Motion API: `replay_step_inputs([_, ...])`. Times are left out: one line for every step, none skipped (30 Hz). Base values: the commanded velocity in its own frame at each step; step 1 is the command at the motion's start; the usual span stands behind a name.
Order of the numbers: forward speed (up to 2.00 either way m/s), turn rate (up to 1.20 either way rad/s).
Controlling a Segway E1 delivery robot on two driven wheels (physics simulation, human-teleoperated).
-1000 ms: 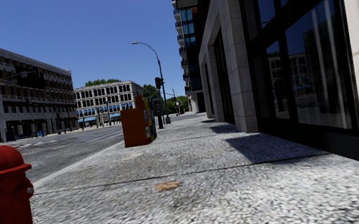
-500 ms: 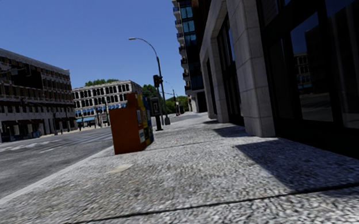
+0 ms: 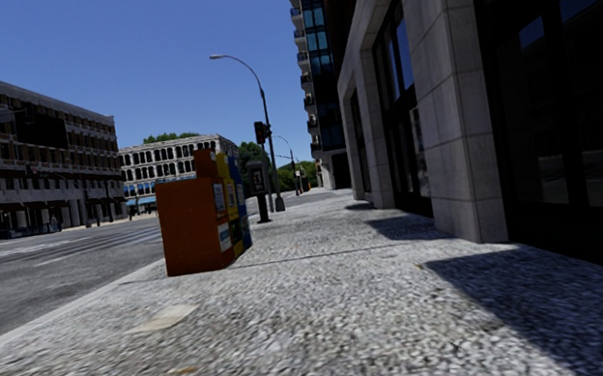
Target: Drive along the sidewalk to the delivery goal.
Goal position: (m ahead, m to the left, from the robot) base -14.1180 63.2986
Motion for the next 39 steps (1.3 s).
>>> replay_step_inputs([2.0,0.0])
replay_step_inputs([2.0,0.0])
replay_step_inputs([2.0,0.0])
replay_step_inputs([2.0,0.0])
replay_step_inputs([2.0,0.0])
replay_step_inputs([2.0,0.0])
replay_step_inputs([2.0,0.0])
replay_step_inputs([2.0,0.0])
replay_step_inputs([2.0,0.0])
replay_step_inputs([1.99,0.0])
replay_step_inputs([1.99,0.0])
replay_step_inputs([1.99,0.0])
replay_step_inputs([1.99,0.0])
replay_step_inputs([1.99,0.0])
replay_step_inputs([1.99,0.0])
replay_step_inputs([1.99,0.0])
replay_step_inputs([1.99,0.0])
replay_step_inputs([1.99,0.0])
replay_step_inputs([1.99,0.0])
replay_step_inputs([1.99,0.0])
replay_step_inputs([1.99,0.0])
replay_step_inputs([1.99,0.0])
replay_step_inputs([1.99,0.0])
replay_step_inputs([1.99,-0.08])
replay_step_inputs([1.99,-0.21])
replay_step_inputs([1.99,-0.21])
replay_step_inputs([1.99,-0.26])
replay_step_inputs([1.99,-0.27])
replay_step_inputs([1.99,-0.27])
replay_step_inputs([1.99,-0.27])
replay_step_inputs([1.99,-0.27])
replay_step_inputs([1.99,-0.27])
replay_step_inputs([1.99,-0.27])
replay_step_inputs([1.99,-0.27])
replay_step_inputs([1.99,-0.27])
replay_step_inputs([1.99,-0.27])
replay_step_inputs([1.99,-0.27])
replay_step_inputs([1.99,-0.22])
replay_step_inputs([1.99,-0.2])
